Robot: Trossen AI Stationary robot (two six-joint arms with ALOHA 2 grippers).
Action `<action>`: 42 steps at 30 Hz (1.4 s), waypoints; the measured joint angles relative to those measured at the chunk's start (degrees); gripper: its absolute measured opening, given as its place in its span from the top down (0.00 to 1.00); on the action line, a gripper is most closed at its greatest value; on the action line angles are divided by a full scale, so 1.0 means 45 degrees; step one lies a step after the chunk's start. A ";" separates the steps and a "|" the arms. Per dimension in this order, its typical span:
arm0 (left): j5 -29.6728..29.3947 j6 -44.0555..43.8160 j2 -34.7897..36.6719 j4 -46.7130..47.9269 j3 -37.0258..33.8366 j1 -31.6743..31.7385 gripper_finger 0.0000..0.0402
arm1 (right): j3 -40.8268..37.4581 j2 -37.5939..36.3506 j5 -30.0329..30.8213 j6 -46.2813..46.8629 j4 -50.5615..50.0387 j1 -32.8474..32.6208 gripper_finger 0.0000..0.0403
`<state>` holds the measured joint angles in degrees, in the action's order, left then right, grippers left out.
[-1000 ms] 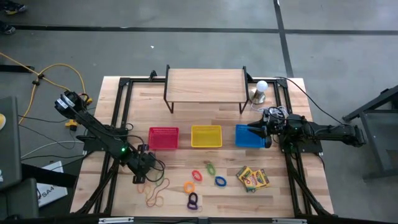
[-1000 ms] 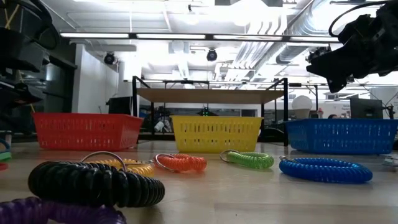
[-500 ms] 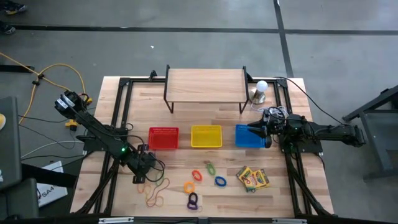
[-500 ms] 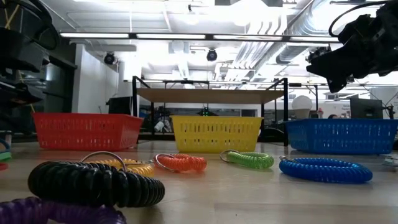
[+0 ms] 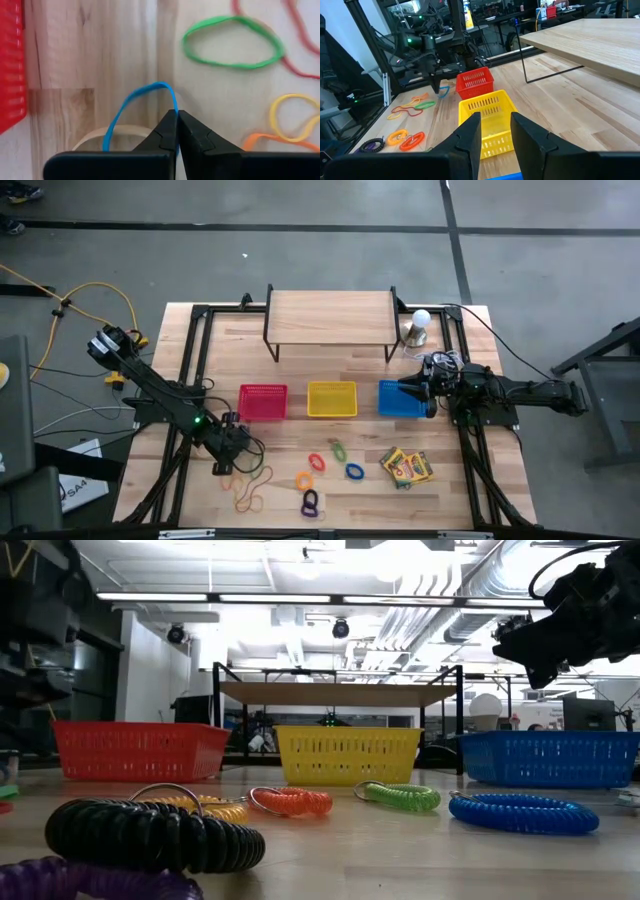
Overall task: Pick & Place Office Desk Supplies
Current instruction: Put the blue rubber band into the red bin
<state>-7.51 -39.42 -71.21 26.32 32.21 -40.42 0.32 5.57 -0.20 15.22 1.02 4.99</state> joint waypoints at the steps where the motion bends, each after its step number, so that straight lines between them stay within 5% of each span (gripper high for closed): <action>1: -0.0013 0.0225 0.0141 -0.0032 0.0091 0.0003 1.00 | 0.0004 0.0000 -0.0001 0.0001 0.0000 0.0000 0.77; 12: -0.0846 0.2773 0.2727 0.0035 0.0839 0.0294 1.00 | 0.0004 0.0001 0.0004 0.0001 0.0000 0.0001 0.77; 21: -0.2509 0.2895 0.3456 0.0570 0.0840 0.0614 1.00 | -0.0001 0.0001 0.0001 0.0001 0.0000 -0.0003 0.77; 42: -0.2427 0.3940 0.3495 0.1065 0.0840 0.6111 1.00 | 0.0003 -0.0001 0.0004 0.0001 0.0000 -0.0004 0.77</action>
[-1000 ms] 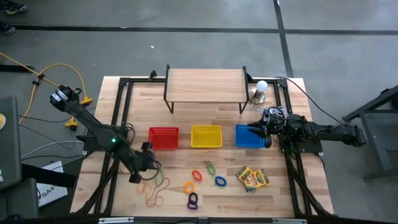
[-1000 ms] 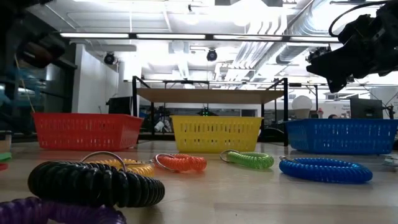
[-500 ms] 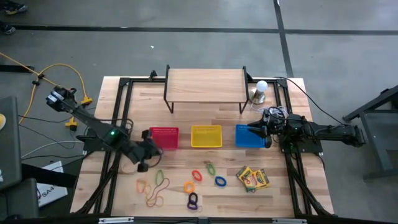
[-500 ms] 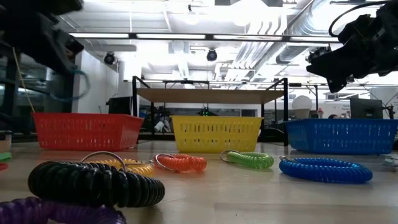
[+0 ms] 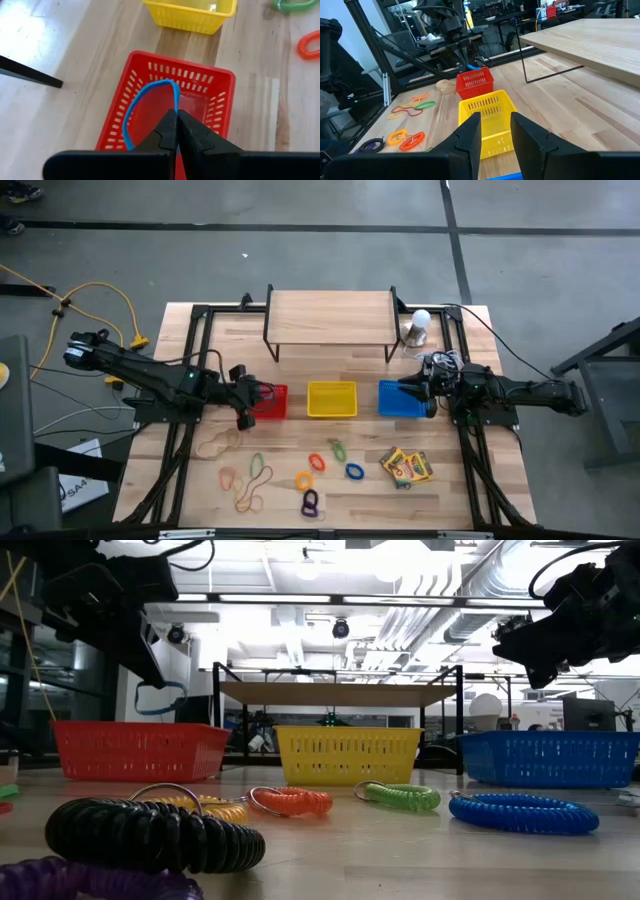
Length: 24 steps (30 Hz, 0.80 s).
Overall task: Pick & Place Office Desk Supplies
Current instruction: Put the blue rubber band into the red bin
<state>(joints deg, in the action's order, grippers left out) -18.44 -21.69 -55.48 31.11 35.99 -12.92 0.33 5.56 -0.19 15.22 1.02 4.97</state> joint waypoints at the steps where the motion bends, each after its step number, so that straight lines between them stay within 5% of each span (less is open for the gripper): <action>1: 0.0105 0.0092 0.0000 0.0006 0.0000 0.0070 1.00 | 0.0001 0.0000 -0.0003 0.0000 0.0000 0.0002 0.77; 24: 0.0209 0.0094 -0.2803 0.0267 -0.0024 0.0183 1.00 | -0.0004 0.0000 -0.0001 -0.0004 0.0000 0.0005 0.77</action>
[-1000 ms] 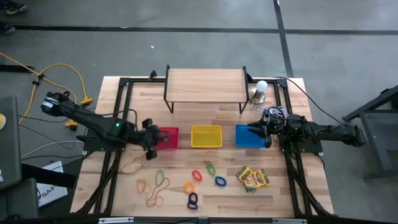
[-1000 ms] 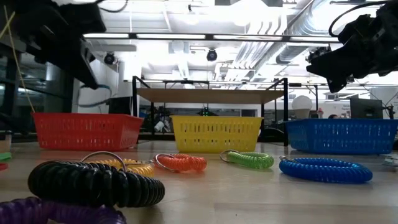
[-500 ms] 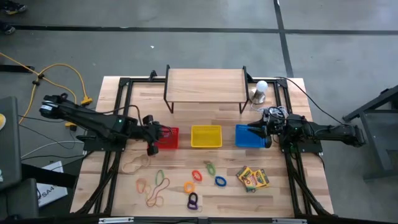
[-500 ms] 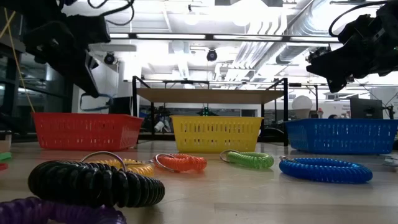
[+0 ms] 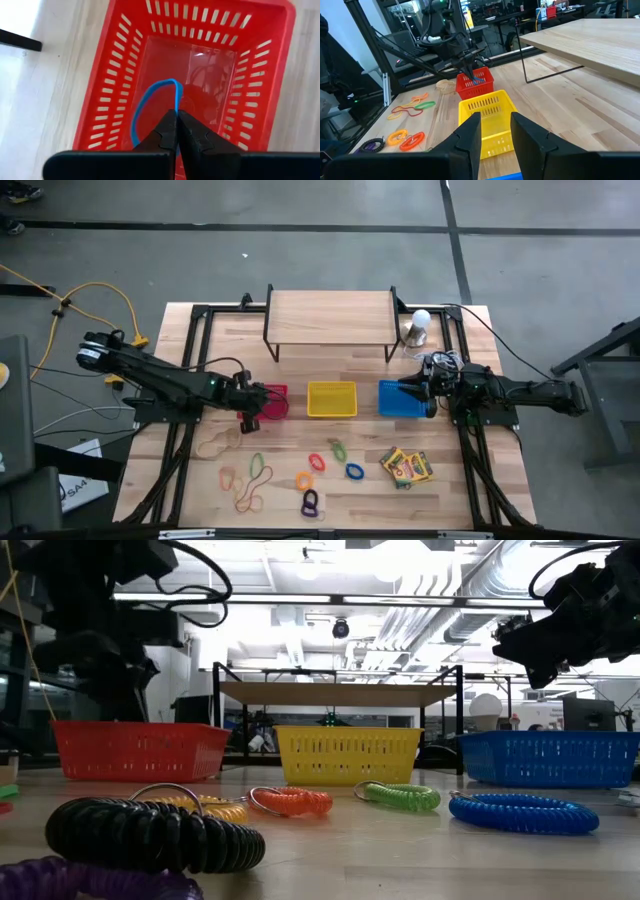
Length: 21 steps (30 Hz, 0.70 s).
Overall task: Pick & Place Office Desk Supplies
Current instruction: Put the blue rubber band into the red bin
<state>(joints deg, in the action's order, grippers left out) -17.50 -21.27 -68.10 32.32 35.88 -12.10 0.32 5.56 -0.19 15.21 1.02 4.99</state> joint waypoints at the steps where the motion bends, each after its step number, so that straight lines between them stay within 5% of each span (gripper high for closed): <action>1: -0.0002 -0.0002 0.0007 -0.0012 0.0000 0.0000 1.00 | 0.0004 0.0001 0.0000 0.0004 -0.0002 -0.0001 0.77; 13: -0.0010 -0.0039 0.0010 -0.0051 0.0000 0.0000 0.99 | 0.0005 0.0000 -0.0001 0.0004 0.0000 -0.0001 0.77; 21: -0.0013 -0.0036 0.0010 -0.0049 0.0000 0.0000 0.91 | 0.0001 0.0001 0.0000 0.0004 0.0000 -0.0001 0.77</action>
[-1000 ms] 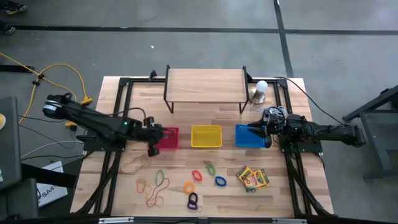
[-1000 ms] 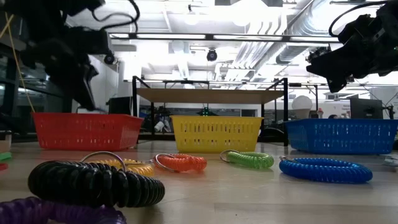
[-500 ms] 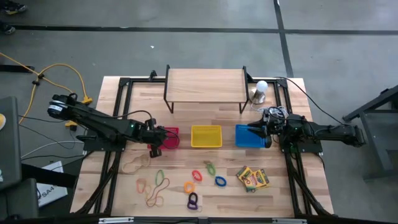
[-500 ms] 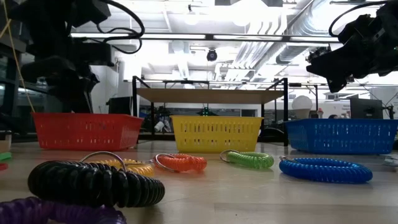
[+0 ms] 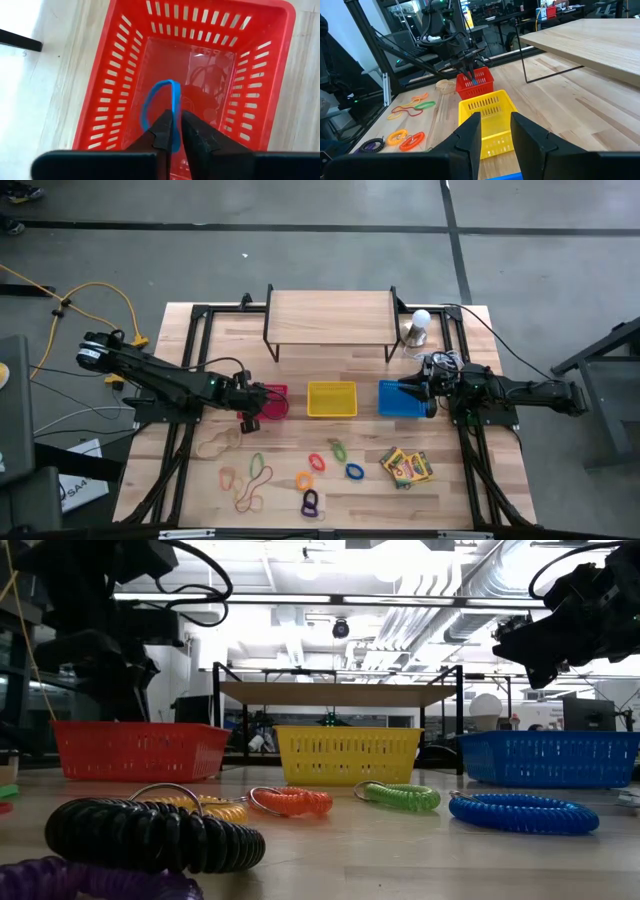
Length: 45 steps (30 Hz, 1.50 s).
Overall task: Pick & Place Office Desk Supplies
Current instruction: Put the blue rubber band into the red bin, then put the orange rubber band into the red bin
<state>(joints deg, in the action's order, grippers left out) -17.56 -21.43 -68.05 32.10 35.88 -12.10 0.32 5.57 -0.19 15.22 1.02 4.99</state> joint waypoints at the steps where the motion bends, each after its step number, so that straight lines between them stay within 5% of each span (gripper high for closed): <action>1: -0.0001 0.0000 0.0000 0.0000 0.0000 0.0000 0.90 | 0.0004 0.0002 -0.0002 0.0000 0.0000 0.0000 0.77; 16: -0.0006 0.0001 0.0048 -0.0011 0.0000 0.0000 0.89 | 0.0004 -0.0001 -0.0004 0.0000 0.0000 0.0001 0.77; 35: 0.0210 0.0906 0.2254 -0.0289 0.0015 -0.0073 0.89 | 0.0004 0.0004 0.0000 0.0000 0.0000 -0.0004 0.77; 45: 0.0935 0.0739 0.2249 -0.0605 0.0015 -0.1825 0.89 | 0.0004 0.0000 -0.0002 0.0000 0.0000 -0.0002 0.77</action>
<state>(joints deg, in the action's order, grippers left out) -13.35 -18.11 -57.93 29.38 35.94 -20.31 0.34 5.56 -0.20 15.22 1.02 4.98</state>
